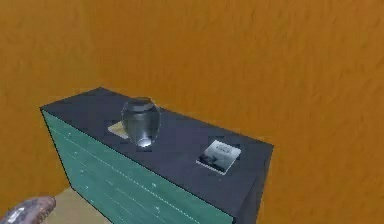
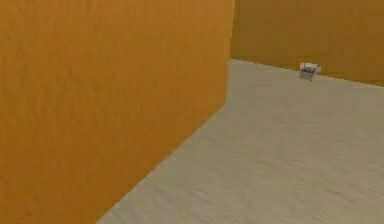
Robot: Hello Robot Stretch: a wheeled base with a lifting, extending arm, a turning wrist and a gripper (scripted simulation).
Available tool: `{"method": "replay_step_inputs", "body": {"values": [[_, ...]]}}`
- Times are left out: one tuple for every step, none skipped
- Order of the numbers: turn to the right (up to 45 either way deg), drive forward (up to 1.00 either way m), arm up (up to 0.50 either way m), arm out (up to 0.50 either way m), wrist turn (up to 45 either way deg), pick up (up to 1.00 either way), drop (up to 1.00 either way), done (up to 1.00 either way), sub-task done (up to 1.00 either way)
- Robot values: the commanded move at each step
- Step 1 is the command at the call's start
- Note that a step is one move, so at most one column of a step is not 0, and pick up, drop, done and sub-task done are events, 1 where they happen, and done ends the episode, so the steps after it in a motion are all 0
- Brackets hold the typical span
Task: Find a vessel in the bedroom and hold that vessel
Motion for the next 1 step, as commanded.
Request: {"method": "replay_step_inputs", "body": {"values": [[45.0,0.0,0.0,0.0,0.0,0.0,0.0,0.0,0.0]]}}
